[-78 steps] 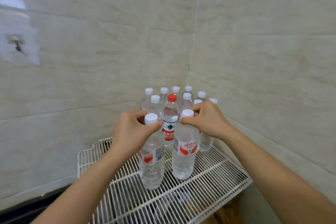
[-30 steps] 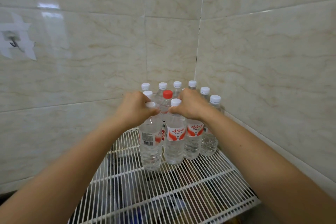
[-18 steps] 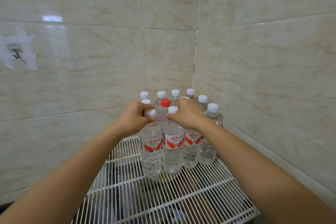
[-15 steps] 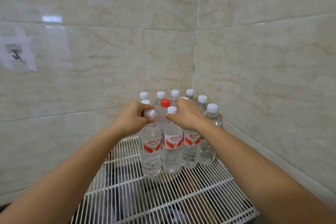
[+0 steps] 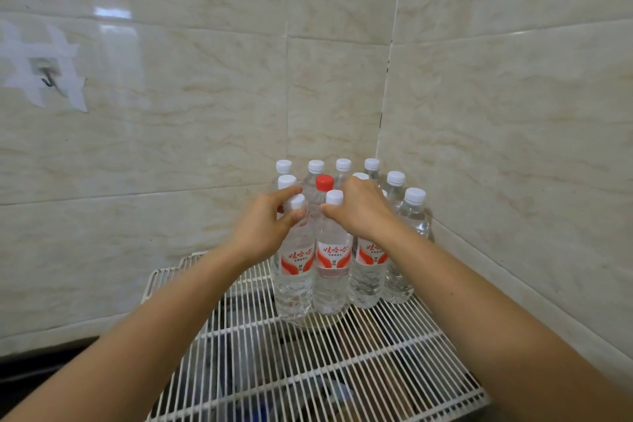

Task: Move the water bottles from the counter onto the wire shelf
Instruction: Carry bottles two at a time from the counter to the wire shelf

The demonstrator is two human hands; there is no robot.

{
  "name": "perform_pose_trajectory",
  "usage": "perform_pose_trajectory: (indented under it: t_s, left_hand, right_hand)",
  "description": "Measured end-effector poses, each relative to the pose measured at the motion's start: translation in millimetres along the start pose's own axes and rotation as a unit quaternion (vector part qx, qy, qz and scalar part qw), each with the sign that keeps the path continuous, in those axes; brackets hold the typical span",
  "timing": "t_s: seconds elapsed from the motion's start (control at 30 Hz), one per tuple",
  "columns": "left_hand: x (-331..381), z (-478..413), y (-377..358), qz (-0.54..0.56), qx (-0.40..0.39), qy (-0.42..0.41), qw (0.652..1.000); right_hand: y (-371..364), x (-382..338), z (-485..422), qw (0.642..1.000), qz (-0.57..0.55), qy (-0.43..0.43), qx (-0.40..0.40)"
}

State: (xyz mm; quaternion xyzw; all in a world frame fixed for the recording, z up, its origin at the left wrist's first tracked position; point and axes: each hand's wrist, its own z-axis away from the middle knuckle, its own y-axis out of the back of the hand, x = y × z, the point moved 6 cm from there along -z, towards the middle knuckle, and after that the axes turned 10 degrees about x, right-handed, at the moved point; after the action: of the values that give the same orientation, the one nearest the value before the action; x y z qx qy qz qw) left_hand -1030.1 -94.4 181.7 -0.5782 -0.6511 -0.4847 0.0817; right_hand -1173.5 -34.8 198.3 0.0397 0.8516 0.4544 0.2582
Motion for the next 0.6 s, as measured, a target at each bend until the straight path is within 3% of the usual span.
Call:
perform_pose_trajectory:
  t_s: [0.23, 0.43, 0.6]
  left_hand:
    - [-2, 18, 6, 0.015, 0.086, 0.014, 0.996]
    - [-33, 53, 28, -0.009, 0.129, 0.051, 0.990]
    - [-77, 97, 69, -0.024, 0.149, 0.115, 0.982]
  right_hand:
    - [6, 5, 9, 1.000, 0.008, 0.006, 0.003]
    - [31, -21, 34, 0.991, -0.042, 0.060, 0.112]
    - [-7, -84, 69, 0.978, -0.148, 0.134, 0.059]
